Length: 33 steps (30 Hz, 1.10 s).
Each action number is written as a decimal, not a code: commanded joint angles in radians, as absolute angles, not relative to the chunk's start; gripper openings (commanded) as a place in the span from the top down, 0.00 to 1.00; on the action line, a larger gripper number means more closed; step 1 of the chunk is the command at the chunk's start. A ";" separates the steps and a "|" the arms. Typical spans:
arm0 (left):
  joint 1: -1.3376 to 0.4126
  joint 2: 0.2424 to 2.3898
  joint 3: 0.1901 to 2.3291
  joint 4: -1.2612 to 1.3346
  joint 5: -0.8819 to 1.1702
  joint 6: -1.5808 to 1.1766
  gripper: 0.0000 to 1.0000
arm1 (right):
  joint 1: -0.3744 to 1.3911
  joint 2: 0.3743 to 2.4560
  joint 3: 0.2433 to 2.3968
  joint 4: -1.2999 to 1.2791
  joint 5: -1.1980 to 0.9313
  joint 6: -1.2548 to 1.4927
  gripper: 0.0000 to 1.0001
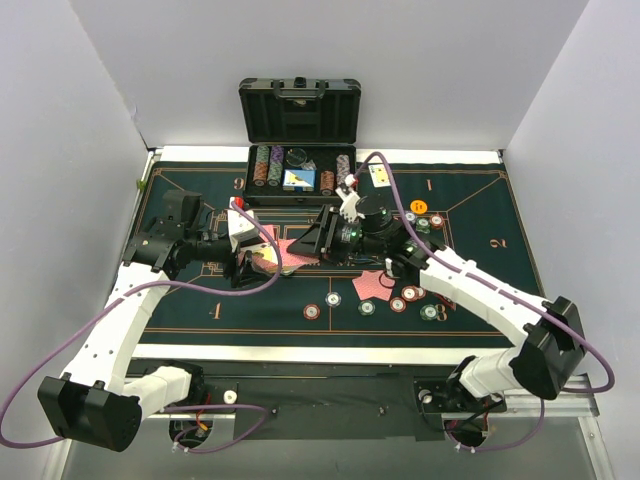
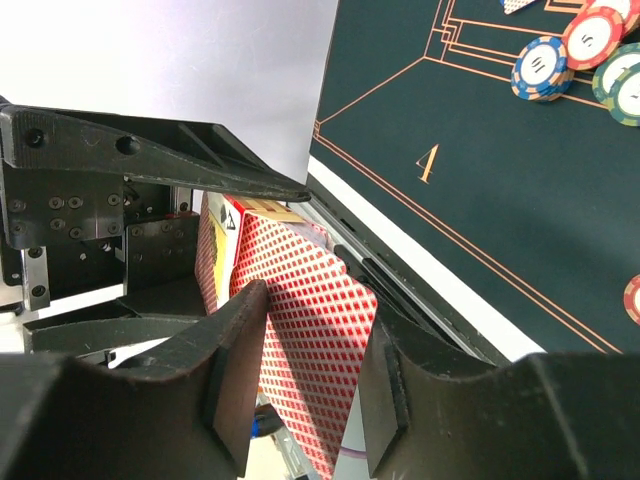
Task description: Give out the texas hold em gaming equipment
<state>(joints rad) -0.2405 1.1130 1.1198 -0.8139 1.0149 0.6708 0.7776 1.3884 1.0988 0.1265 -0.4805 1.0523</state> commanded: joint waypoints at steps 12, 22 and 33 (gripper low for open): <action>-0.239 1.095 1.169 -0.764 1.074 0.678 0.98 | 0.683 1.258 1.025 0.074 -0.508 1.046 0.70; -0.241 1.092 1.164 -0.770 1.071 0.683 0.98 | 0.614 1.198 1.025 0.034 -0.529 1.045 0.80; -0.239 1.088 1.163 -0.776 1.062 0.683 0.98 | 0.499 1.202 1.169 -0.150 -0.494 0.901 1.00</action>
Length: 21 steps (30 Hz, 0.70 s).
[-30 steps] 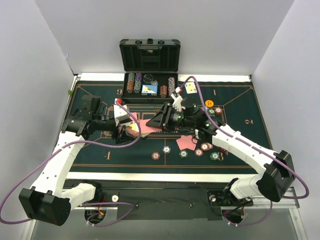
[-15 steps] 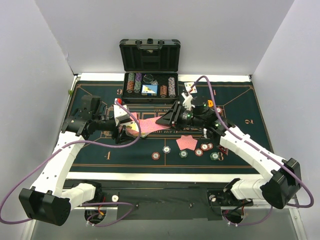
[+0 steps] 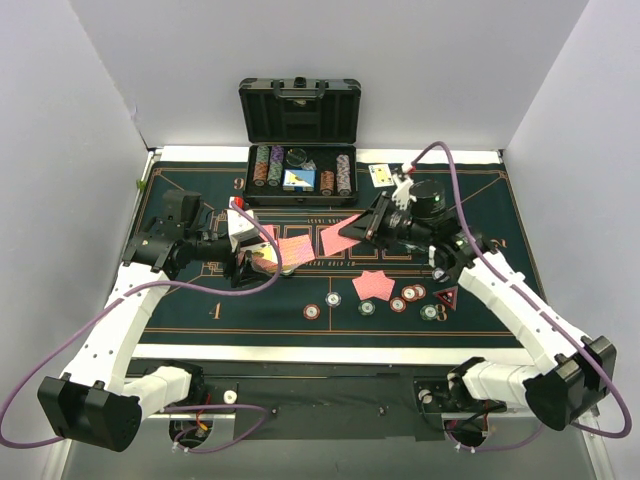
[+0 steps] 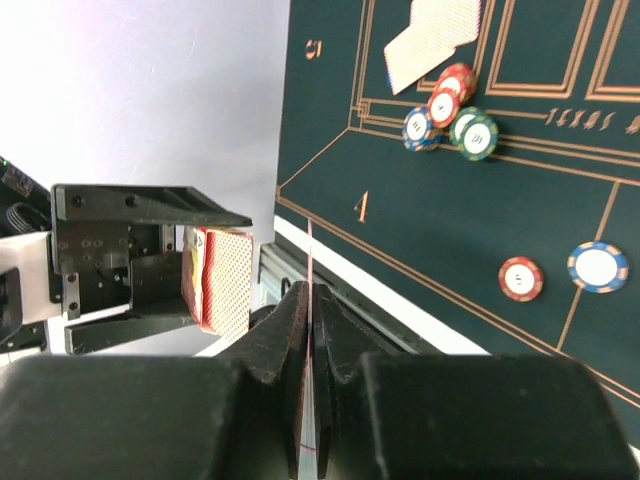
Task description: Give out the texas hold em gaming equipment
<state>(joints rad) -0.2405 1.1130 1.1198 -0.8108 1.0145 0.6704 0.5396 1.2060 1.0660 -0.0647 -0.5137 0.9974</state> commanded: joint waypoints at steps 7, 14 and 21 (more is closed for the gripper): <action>-0.239 1.086 1.173 -0.811 1.057 0.701 0.98 | 0.495 1.416 1.327 -0.271 -0.384 0.663 1.00; -0.239 1.085 1.175 -0.836 1.054 0.715 0.98 | 0.613 1.866 1.734 -0.513 0.028 0.392 1.00; -0.239 1.078 1.187 -0.888 1.052 0.749 0.98 | 0.684 2.146 2.070 -0.635 0.378 0.285 1.00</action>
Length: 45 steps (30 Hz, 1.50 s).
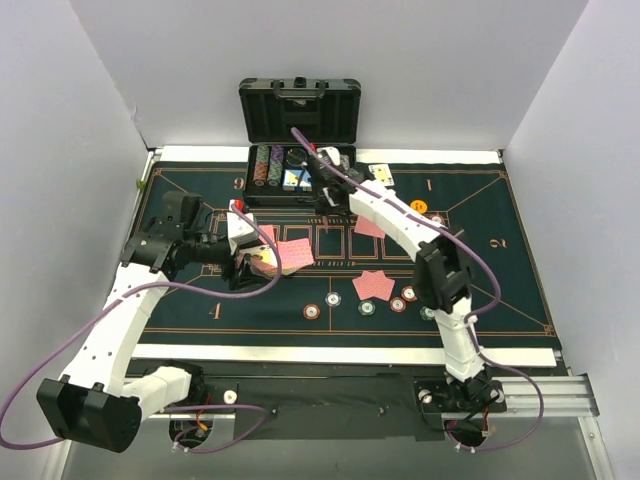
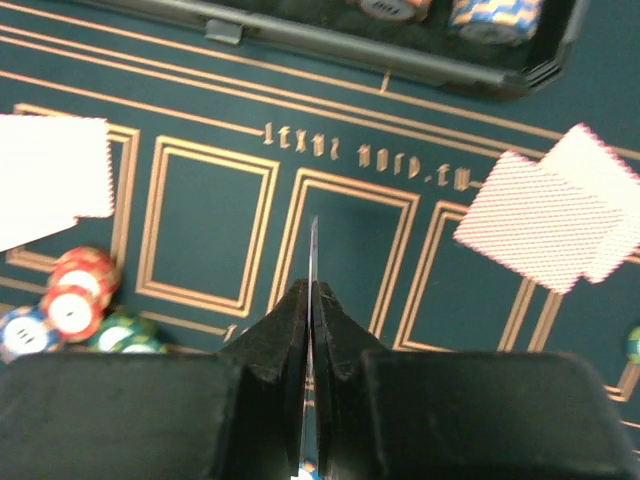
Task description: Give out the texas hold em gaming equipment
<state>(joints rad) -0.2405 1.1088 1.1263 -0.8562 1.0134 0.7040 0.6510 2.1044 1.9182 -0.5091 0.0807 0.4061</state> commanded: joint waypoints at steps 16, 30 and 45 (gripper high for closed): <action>-0.241 1.069 1.190 -0.904 1.045 0.753 0.98 | 0.808 2.451 2.266 -0.643 0.465 0.219 1.00; -0.241 1.071 1.190 -0.891 1.043 0.742 0.98 | 0.838 2.476 2.137 -0.503 0.198 0.337 0.68; -0.239 1.066 1.184 -0.899 1.046 0.759 0.98 | 0.733 2.298 1.988 -0.379 -0.149 0.478 0.41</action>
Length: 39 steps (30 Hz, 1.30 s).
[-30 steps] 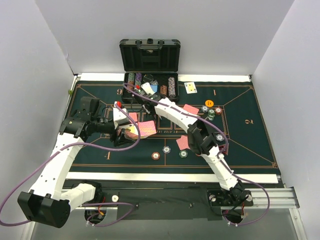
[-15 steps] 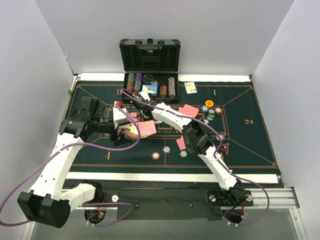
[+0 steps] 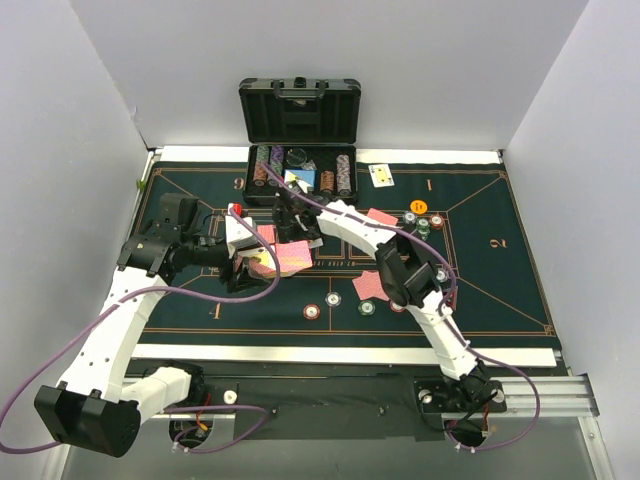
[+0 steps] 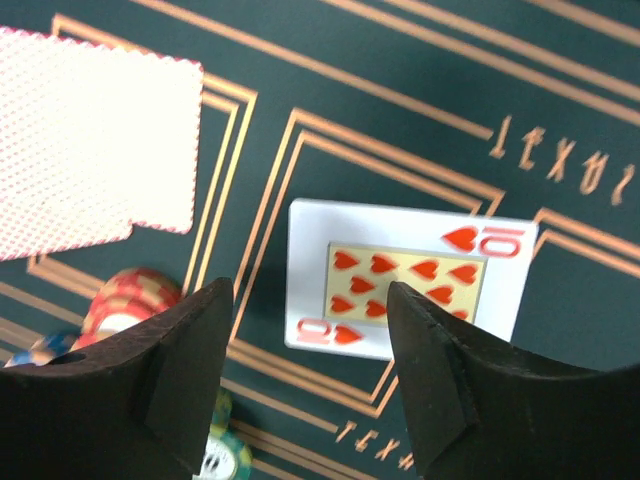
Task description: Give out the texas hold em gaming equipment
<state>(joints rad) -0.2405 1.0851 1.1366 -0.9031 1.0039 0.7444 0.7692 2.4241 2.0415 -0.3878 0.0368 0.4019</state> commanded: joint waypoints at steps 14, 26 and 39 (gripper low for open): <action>-0.238 1.066 1.164 -0.885 1.052 0.753 0.98 | 0.555 1.757 1.628 -0.108 -0.452 0.843 0.23; -0.238 1.069 1.160 -0.864 1.049 0.749 0.98 | 0.598 1.327 1.157 0.180 -0.644 1.031 0.09; -0.238 1.068 1.157 -0.825 1.051 0.713 0.98 | 0.722 1.319 1.146 0.032 -0.617 0.970 0.09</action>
<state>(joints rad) -0.2405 1.0843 1.1366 -0.8757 1.0035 0.7223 0.6876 1.2884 1.1458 0.0864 -0.6170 1.0092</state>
